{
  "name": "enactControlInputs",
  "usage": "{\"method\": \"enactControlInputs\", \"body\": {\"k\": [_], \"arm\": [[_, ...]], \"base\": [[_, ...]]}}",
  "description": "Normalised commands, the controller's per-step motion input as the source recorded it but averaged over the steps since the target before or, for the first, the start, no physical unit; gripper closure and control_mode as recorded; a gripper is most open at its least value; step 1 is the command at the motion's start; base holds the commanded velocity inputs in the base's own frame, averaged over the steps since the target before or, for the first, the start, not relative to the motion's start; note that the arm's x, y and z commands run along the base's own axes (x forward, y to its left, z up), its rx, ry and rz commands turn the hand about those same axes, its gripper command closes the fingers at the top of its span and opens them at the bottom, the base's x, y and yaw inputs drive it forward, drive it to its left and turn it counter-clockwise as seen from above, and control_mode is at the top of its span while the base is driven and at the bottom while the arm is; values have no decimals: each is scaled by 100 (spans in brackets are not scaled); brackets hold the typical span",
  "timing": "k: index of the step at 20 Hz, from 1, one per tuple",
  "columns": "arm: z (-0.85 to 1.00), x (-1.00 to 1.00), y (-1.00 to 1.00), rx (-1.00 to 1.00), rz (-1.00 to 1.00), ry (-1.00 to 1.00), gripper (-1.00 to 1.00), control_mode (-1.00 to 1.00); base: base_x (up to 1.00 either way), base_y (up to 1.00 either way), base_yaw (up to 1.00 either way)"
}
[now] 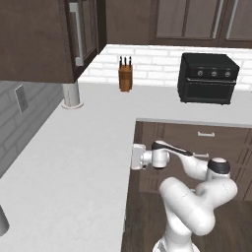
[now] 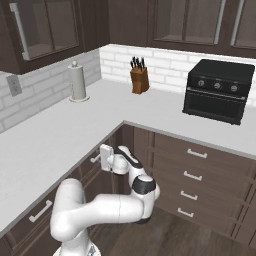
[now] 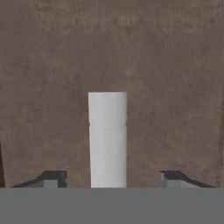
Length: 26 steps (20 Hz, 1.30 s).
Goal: Take a straw from the drawer in front and place it inside the glass cup on the dining counter.
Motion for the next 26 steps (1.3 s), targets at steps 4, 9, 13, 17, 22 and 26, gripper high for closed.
{"method": "enactControlInputs", "body": {"k": [4, 9, 13, 17, 22, 26], "arm": [[-56, 0, -1, 17, 6, -4, 100, -100], [-35, 0, -31, 23, 3, -10, 100, -100], [-13, -13, -78, 19, 0, -10, 100, -100], [0, -28, -100, 12, 0, -8, 100, -100], [0, -20, -100, 9, 0, -1, 100, -100], [0, -17, -100, 9, 0, 0, 100, -100]], "base": [[0, 0, 0], [0, 0, 0], [0, 0, 0], [0, 0, 0], [0, 0, 0], [0, 0, 0]]}}
